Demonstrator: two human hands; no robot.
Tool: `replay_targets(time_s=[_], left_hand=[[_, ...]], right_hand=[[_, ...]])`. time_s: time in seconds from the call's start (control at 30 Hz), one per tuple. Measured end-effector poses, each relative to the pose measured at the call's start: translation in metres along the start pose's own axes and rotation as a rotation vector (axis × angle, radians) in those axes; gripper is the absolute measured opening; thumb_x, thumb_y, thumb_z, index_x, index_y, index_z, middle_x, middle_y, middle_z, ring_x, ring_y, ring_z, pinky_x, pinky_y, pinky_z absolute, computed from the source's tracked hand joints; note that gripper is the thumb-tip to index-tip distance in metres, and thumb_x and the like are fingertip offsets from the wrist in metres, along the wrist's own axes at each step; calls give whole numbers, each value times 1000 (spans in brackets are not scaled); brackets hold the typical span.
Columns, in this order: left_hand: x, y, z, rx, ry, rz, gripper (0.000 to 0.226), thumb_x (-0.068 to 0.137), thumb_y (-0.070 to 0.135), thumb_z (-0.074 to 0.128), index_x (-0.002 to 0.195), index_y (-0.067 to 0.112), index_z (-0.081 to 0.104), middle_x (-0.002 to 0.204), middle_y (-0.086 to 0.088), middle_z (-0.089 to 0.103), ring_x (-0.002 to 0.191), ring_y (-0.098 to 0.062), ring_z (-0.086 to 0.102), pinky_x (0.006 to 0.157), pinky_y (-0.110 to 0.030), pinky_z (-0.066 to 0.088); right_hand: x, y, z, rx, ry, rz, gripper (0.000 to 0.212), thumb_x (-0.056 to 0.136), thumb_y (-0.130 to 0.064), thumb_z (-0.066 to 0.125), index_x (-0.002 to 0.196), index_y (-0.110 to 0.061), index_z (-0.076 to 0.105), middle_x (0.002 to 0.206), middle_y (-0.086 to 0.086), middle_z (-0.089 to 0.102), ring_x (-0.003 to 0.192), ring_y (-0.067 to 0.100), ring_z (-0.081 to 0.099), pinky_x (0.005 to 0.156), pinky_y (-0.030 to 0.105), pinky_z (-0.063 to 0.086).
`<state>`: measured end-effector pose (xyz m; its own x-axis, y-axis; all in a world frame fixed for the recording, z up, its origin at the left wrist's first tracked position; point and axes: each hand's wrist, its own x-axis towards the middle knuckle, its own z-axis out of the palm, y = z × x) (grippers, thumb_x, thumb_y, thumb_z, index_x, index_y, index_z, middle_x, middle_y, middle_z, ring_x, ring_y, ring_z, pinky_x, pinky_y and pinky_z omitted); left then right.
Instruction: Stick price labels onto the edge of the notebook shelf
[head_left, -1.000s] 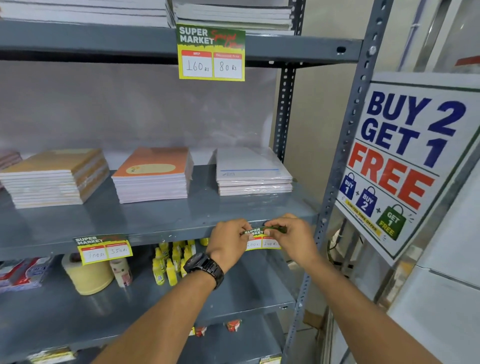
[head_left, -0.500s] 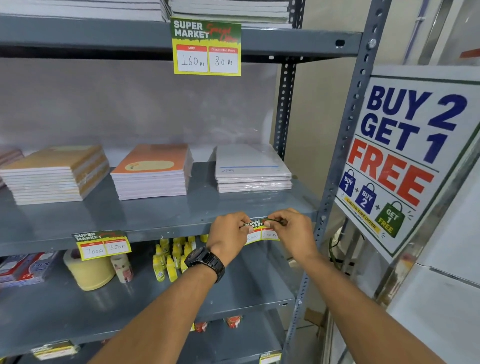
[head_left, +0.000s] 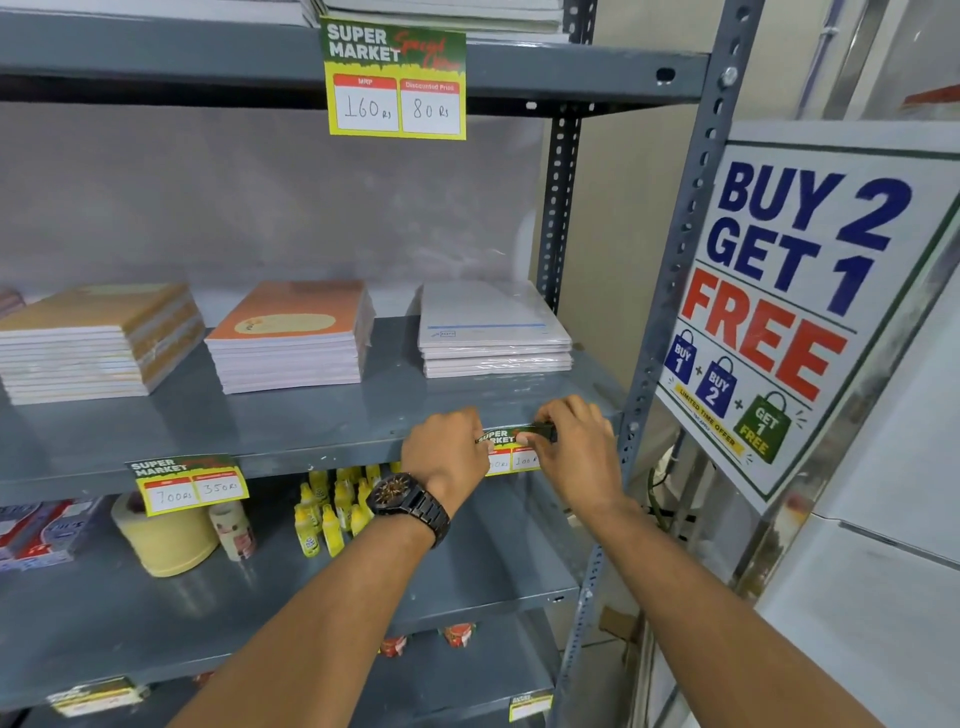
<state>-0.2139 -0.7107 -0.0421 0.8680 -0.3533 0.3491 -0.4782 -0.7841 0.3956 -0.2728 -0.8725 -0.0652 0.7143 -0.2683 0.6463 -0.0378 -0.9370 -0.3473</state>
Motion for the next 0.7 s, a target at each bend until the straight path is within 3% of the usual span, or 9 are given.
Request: replay_targets(time_s=[0.1, 0.17, 0.23, 0.33, 0.5, 0.7], left_hand=[[0, 2, -3, 14, -14, -29, 6, 80, 29, 63, 80, 24, 60, 89, -4, 71, 81, -31, 63, 60, -29, 40], [1, 3, -4, 32, -20, -37, 4, 80, 27, 62, 82, 23, 62, 90, -4, 71, 83, -31, 64, 61, -29, 42], [1, 4, -6, 45, -22, -38, 7, 80, 28, 61, 85, 22, 63, 91, -5, 72, 85, -31, 65, 64, -30, 45], [0, 2, -9, 66, -10, -49, 15, 80, 35, 63, 85, 21, 63, 92, -6, 72, 87, -32, 65, 66, -32, 45], [-1, -4, -13, 78, -15, -25, 19, 80, 39, 63, 80, 21, 58, 88, -6, 72, 83, -33, 64, 69, -35, 49], [-7, -6, -19, 105, -44, 81, 14, 87, 35, 55, 86, 20, 55, 90, -6, 70, 82, -35, 63, 70, -39, 52]], right_hand=[[-21, 1, 7, -120, 15, -248, 26, 84, -16, 66, 109, -17, 61, 114, 2, 63, 106, 28, 57, 89, 38, 41], [-39, 7, 20, -166, -47, -396, 44, 89, -13, 59, 132, -12, 51, 140, 6, 52, 133, 26, 43, 110, 38, 30], [-51, 15, 32, -261, -130, -458, 55, 96, -17, 49, 147, -10, 29, 156, 8, 29, 145, 25, 23, 117, 43, 18], [-50, 24, 38, -375, -239, -457, 58, 101, -24, 38, 151, -10, 13, 160, 9, 12, 148, 26, 12, 117, 49, 13], [-47, 25, 40, -484, -292, -449, 62, 102, -39, 33, 151, -9, 12, 160, 10, 11, 148, 27, 11, 116, 52, 13], [-53, 15, 34, -496, -311, -407, 61, 99, -31, 35, 151, -11, 10, 161, 9, 9, 148, 26, 9, 117, 53, 9]])
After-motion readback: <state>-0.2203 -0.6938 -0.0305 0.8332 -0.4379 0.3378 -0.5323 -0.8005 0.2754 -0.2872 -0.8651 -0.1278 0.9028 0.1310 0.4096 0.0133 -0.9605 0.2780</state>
